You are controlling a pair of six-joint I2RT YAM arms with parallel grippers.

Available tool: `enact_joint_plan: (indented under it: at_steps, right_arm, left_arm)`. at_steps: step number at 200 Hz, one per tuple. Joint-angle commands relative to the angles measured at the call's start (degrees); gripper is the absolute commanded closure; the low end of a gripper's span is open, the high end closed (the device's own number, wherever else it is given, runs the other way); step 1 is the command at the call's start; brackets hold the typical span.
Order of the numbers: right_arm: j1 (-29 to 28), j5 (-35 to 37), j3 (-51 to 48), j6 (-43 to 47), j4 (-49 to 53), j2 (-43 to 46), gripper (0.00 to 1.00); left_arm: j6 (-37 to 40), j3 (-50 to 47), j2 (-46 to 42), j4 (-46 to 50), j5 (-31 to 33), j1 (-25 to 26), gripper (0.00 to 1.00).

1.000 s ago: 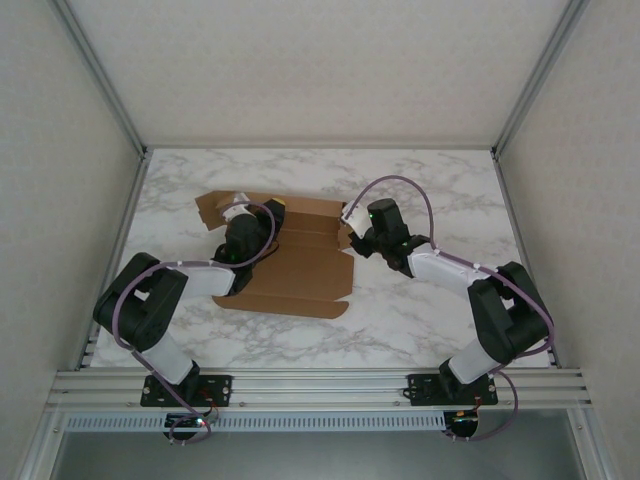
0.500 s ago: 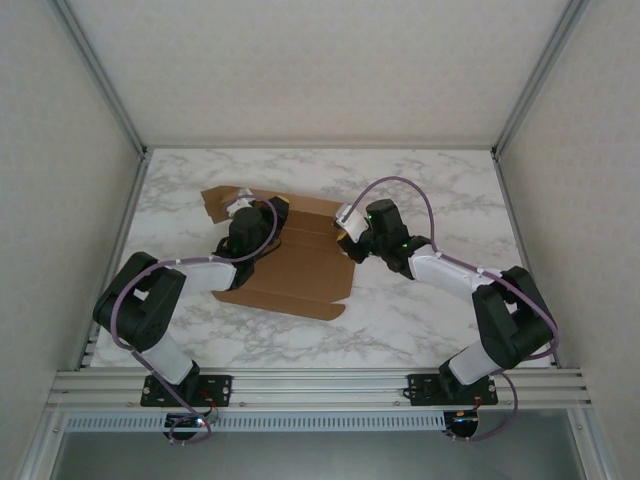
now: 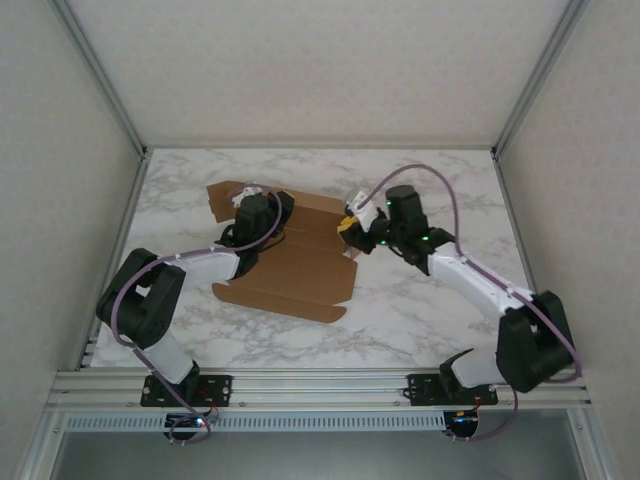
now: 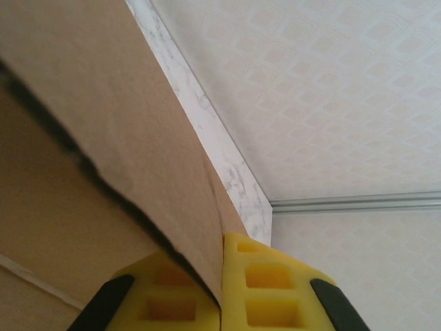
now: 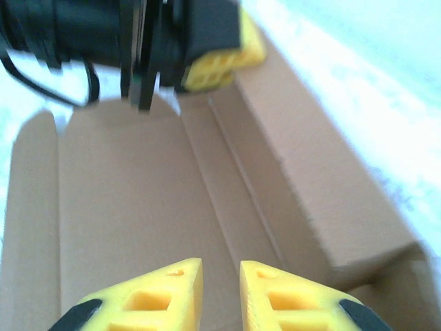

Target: Fold the paper box

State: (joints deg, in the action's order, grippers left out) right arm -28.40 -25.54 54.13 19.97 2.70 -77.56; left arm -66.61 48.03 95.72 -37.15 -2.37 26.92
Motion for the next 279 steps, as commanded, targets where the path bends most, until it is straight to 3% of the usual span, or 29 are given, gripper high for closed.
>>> enact_joint_plan:
  at_steps: [1, 30, 42, 65, 82, 99, 150, 245, 279]
  right_arm:
    - [3.5, -3.2, -0.5, -4.8, -2.5, 4.8, 0.79]
    - [7.5, 14.7, -2.5, -6.2, -5.2, 5.6, 0.81]
    - [8.3, 17.2, -1.2, -3.8, -2.3, 3.0, 0.83]
    - [8.1, 8.1, -2.2, 5.2, 0.4, -0.8, 0.77]
    - [9.0, 9.0, -4.2, 6.7, -3.4, -1.4, 0.72]
    - [10.9, 3.9, -4.0, 8.1, -3.5, -2.3, 0.69]
    - [11.0, -2.2, -0.6, 11.1, 1.3, -9.6, 0.68]
    - [6.6, -2.8, 3.6, 9.2, -1.1, -15.5, 0.64]
    - [3.1, 0.5, 5.3, 9.7, 0.1, -16.5, 0.65]
  left_arm:
    - [3.5, 0.1, 1.8, 7.6, 0.3, 0.4, 1.0]
    - [3.8, 0.1, 1.7, 7.6, 0.3, 0.4, 1.0]
    - [3.8, 0.0, 1.7, 7.5, 0.3, 0.4, 1.0]
    - [3.8, -0.1, 1.5, 7.5, 0.4, 0.4, 1.0]
    - [3.7, -0.1, 1.5, 7.5, 0.4, 0.4, 1.0]
    - [3.7, -0.2, 1.5, 7.4, 0.2, 0.4, 1.0]
    - [3.3, -0.6, 1.9, 6.6, -0.3, 0.4, 1.0]
    - [2.7, -0.5, 2.3, 5.4, -1.6, 0.3, 1.0]
    - [2.5, -0.4, 2.0, 5.3, -1.7, 0.3, 1.0]
